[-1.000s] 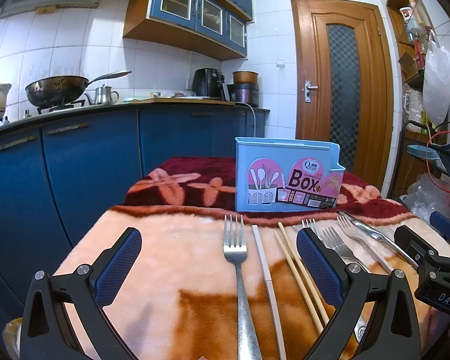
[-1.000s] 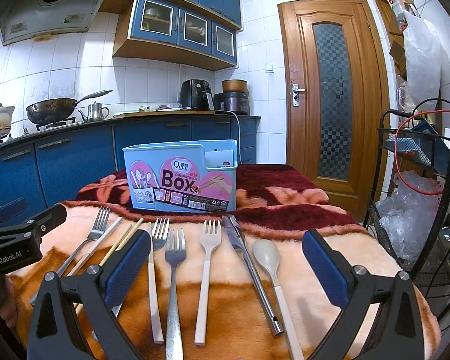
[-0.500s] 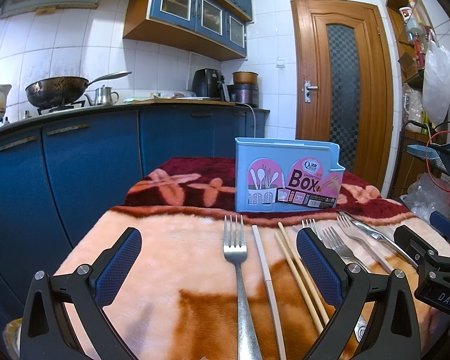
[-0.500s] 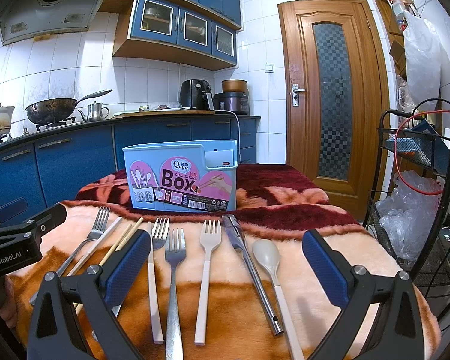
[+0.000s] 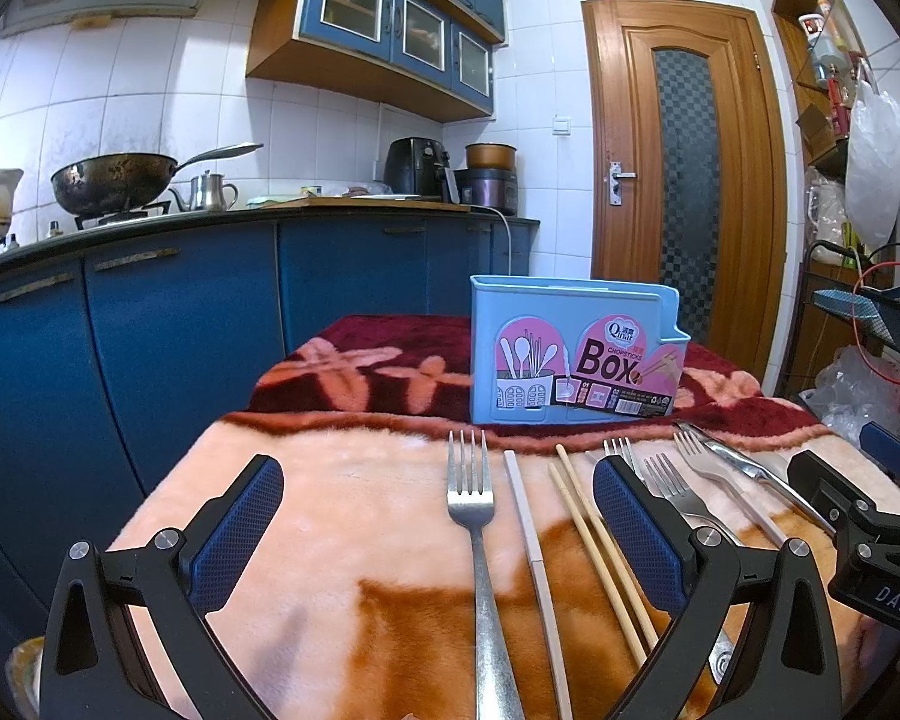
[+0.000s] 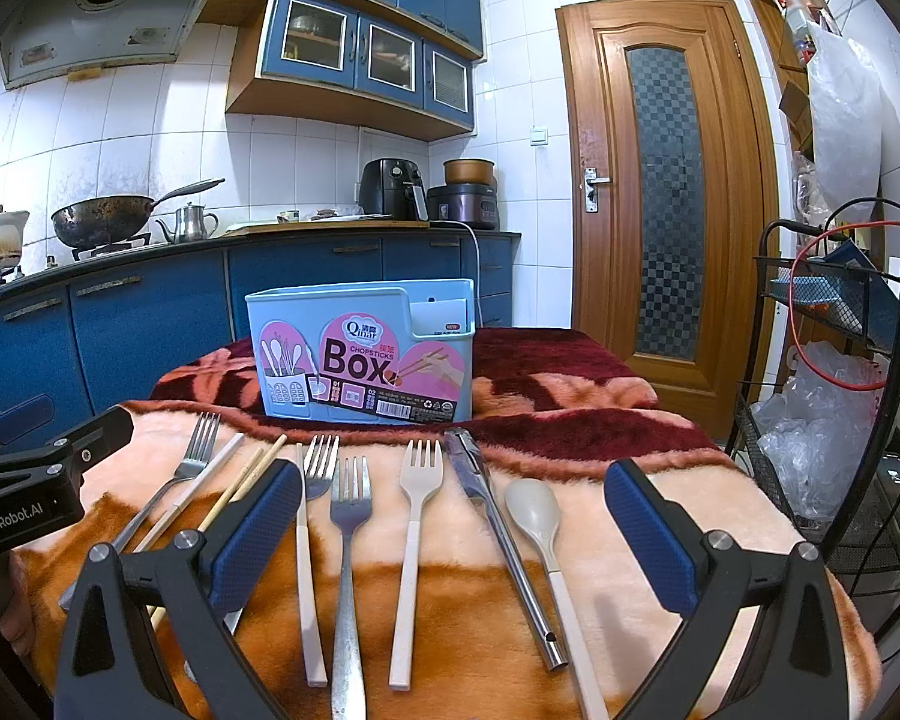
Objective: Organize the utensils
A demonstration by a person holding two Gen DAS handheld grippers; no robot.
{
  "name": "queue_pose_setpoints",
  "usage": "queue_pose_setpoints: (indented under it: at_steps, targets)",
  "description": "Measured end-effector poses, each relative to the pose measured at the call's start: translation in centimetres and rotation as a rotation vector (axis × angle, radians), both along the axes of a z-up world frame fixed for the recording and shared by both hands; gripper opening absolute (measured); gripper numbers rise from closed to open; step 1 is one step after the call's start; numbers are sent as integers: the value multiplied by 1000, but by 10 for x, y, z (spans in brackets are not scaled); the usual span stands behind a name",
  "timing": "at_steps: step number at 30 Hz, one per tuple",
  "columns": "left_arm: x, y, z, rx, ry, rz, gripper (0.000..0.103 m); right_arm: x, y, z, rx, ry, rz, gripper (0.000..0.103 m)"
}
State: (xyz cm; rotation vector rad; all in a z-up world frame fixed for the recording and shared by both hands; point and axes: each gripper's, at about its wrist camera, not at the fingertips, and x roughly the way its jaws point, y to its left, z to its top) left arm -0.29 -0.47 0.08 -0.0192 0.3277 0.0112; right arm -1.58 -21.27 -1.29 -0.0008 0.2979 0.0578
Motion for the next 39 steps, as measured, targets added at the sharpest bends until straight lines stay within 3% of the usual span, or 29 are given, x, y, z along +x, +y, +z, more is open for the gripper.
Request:
queue_pose_setpoints:
  at_steps: [39]
  targets:
    - [1, 3, 1, 0, 10, 3, 103, 1, 0, -1, 5, 11, -6, 103]
